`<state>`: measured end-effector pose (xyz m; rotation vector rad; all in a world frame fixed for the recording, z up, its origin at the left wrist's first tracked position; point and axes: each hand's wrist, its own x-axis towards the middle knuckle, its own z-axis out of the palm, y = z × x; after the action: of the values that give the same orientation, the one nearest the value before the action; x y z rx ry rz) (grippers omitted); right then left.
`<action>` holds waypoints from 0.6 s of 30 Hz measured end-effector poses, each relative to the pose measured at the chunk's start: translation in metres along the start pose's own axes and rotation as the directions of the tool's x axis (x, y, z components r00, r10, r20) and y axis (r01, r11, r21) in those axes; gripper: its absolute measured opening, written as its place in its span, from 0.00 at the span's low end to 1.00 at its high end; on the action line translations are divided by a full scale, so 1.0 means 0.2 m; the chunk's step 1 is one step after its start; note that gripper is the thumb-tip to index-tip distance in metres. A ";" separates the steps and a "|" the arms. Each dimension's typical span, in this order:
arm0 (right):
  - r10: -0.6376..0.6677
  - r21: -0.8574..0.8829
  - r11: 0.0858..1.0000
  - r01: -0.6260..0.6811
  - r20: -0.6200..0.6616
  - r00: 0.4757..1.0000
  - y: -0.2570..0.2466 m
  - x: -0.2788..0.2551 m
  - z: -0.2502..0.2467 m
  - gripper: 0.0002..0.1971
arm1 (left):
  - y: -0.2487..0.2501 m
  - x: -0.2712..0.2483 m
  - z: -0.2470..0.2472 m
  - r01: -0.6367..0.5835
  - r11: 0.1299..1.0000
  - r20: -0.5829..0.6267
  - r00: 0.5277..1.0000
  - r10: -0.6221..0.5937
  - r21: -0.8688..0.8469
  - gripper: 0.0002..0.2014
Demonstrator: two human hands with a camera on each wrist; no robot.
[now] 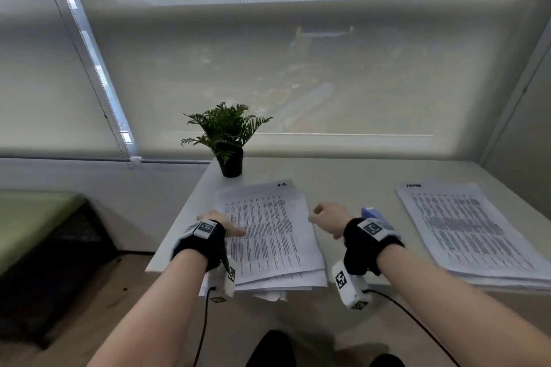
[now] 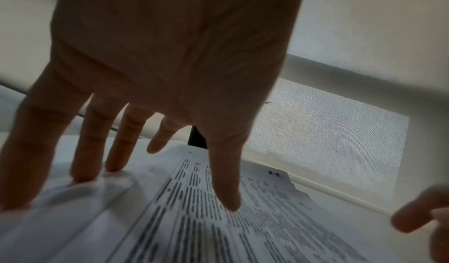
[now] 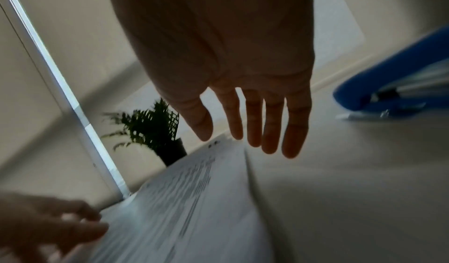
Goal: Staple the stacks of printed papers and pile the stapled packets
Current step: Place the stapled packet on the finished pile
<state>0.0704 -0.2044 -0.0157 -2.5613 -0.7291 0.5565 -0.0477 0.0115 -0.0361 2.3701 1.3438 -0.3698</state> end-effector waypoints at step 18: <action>-0.005 -0.153 0.988 -0.007 -0.073 0.997 0.05 0.11 0.11 0.27 | -0.06 0.02 0.01 -0.252 0.950 -0.236 0.950 0.206 -0.186 0.13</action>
<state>0.0818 -0.1933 -0.0446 -2.7078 -0.7727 0.4194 -0.0553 0.0184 -0.0426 2.3978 1.1100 0.0969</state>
